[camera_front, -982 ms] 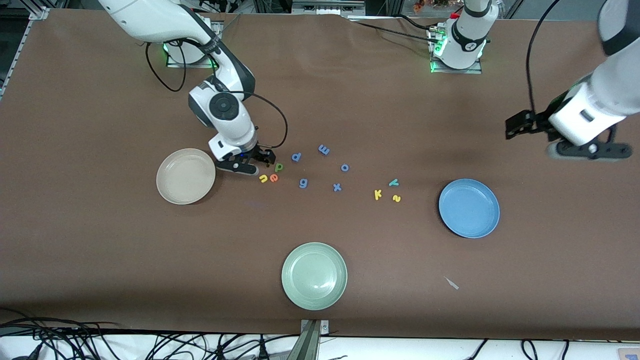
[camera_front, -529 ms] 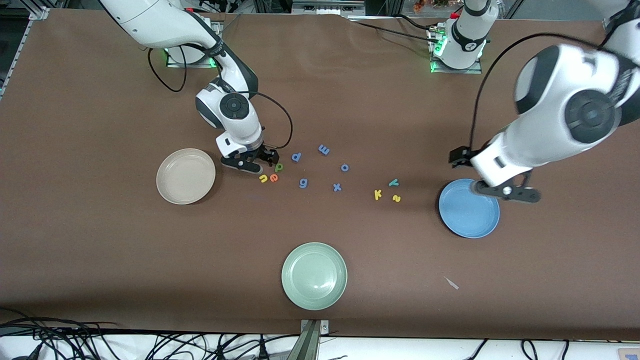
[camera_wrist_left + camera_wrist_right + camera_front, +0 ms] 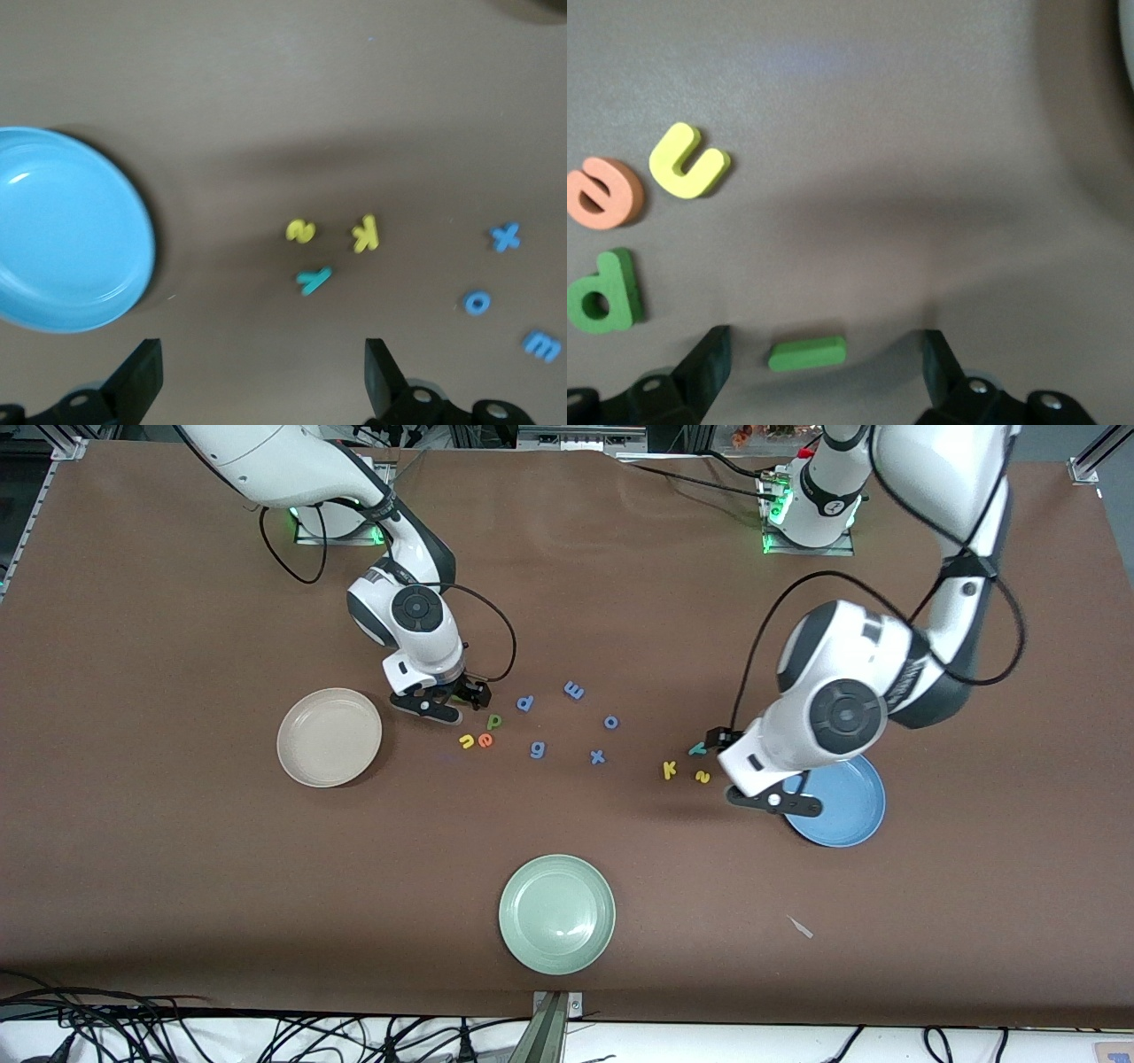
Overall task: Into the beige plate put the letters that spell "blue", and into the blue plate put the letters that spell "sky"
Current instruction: 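Grasp the green bar with the right gripper while the left gripper grasps yellow k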
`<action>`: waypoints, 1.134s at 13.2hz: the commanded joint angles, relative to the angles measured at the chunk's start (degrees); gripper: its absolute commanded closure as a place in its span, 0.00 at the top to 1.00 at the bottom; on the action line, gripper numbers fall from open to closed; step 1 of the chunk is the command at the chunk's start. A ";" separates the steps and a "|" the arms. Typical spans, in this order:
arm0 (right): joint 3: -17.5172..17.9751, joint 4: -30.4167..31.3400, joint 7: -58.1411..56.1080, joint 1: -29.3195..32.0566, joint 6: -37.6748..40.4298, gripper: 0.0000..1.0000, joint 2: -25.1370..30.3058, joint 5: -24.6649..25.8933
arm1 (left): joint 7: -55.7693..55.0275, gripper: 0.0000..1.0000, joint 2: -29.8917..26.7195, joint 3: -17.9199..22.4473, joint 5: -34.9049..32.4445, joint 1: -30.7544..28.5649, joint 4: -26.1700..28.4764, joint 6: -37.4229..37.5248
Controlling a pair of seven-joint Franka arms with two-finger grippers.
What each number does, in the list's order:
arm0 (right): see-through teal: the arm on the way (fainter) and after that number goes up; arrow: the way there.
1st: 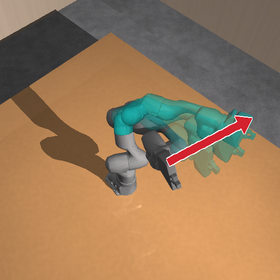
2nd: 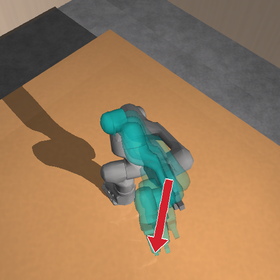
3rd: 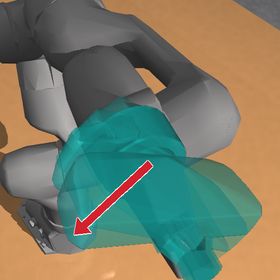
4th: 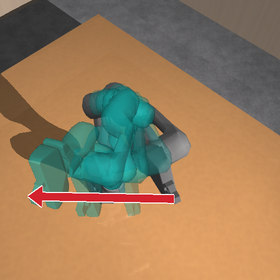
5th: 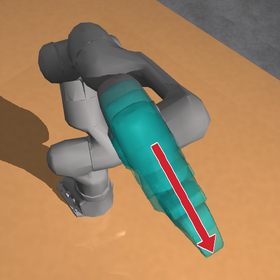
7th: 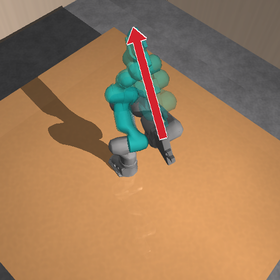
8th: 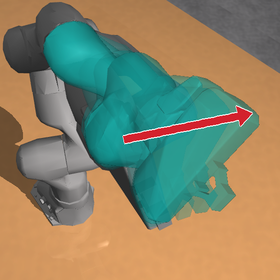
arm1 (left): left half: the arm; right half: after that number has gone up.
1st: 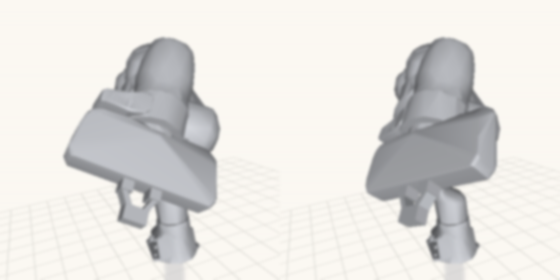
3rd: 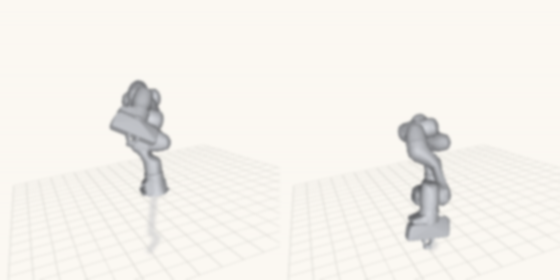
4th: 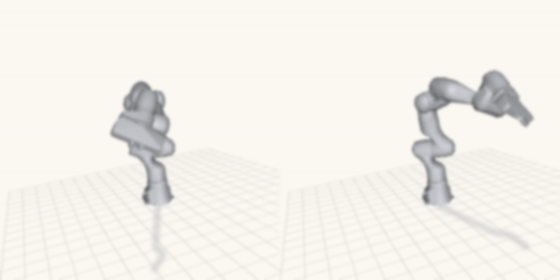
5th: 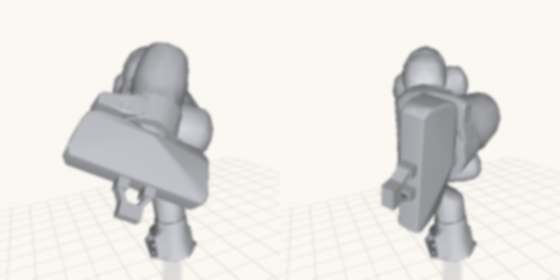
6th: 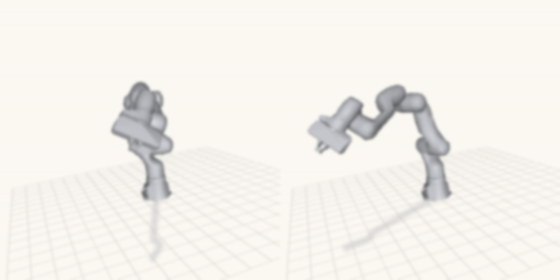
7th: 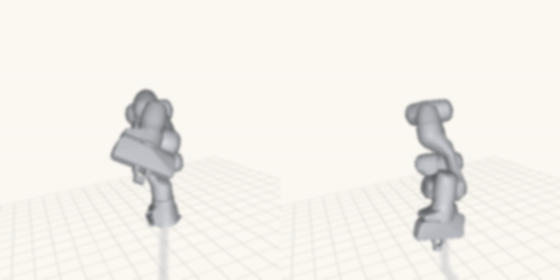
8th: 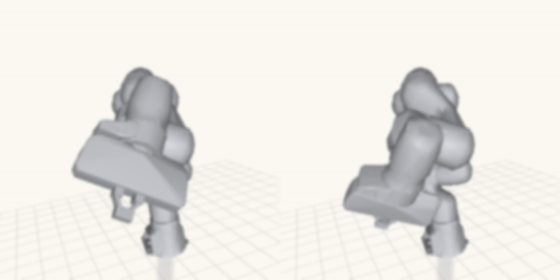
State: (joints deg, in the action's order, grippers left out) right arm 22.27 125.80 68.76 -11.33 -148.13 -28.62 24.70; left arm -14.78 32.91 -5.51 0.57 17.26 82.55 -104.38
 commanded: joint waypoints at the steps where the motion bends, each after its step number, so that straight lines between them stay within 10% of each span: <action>1: 0.76 1.82 1.73 0.44 -0.23 0.93 1.72 1.23 | -1.39 1.00 4.25 0.50 -0.30 1.80 -1.70 -5.03; 9: 1.29 1.82 1.82 0.52 -0.23 0.35 1.46 1.23 | -5.17 0.95 10.51 0.59 -1.18 6.21 4.72 -18.40; 15: 1.46 0.95 -3.95 2.71 5.29 0.28 6.10 0.27 | -5.26 0.59 12.88 0.50 -1.09 7.00 4.72 -19.90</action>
State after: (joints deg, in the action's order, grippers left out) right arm 23.13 126.26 68.30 -10.59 -146.06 -26.28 24.86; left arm -19.10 46.03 -5.45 0.47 23.56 87.05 -123.65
